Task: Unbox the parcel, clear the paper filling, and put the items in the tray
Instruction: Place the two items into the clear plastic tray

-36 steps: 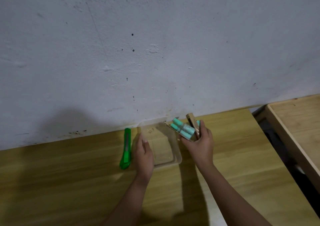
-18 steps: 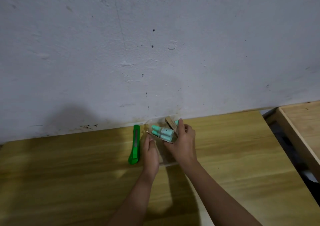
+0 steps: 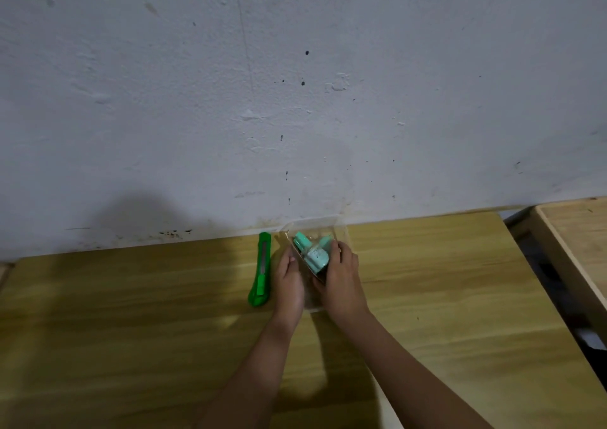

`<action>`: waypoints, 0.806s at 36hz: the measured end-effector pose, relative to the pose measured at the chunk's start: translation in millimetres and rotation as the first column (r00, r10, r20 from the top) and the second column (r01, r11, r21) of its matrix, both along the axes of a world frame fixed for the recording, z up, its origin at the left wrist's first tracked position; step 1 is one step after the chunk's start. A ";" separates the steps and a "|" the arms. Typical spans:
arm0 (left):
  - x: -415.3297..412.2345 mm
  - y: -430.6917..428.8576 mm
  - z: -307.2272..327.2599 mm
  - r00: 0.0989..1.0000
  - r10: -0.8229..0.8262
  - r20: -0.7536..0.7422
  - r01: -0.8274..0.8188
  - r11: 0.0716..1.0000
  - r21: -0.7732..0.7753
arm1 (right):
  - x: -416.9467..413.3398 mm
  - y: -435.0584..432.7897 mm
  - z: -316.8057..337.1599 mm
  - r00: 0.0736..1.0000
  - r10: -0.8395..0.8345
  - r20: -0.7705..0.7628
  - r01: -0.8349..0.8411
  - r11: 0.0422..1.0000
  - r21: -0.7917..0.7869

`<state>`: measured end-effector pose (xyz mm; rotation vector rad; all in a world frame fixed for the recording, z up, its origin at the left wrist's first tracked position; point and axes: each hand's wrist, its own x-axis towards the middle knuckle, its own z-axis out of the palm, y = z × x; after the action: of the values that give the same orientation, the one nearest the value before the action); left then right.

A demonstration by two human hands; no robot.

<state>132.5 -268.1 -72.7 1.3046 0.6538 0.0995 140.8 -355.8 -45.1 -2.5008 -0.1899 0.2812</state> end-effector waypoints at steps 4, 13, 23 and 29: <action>0.3 2.0 -1.8 0.999 0.019 -0.037 -0.020 0.999 -0.043 | -4.8 -2.6 -4.2 1.000 0.011 -0.025 -0.009 0.996 0.085; 1.9 1.0 0.6 0.997 0.061 -0.054 -0.063 0.997 -0.052 | -5.8 0.6 -12.3 0.996 0.085 -0.014 -0.085 0.996 -0.010; -1.9 7.2 -4.8 0.996 -0.031 -0.088 0.027 0.998 -0.051 | 0.0 6.1 -14.0 0.990 0.110 -0.088 -0.116 0.991 -0.067; -11.9 9.6 5.7 0.992 -0.087 -0.096 0.085 0.996 -0.025 | -3.0 -2.9 -6.0 0.995 0.104 0.004 -0.104 0.995 0.009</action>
<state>120.6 -258.6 -67.0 1.3214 0.6785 -0.0415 137.9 -358.7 -51.2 -2.4869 -0.3231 0.3176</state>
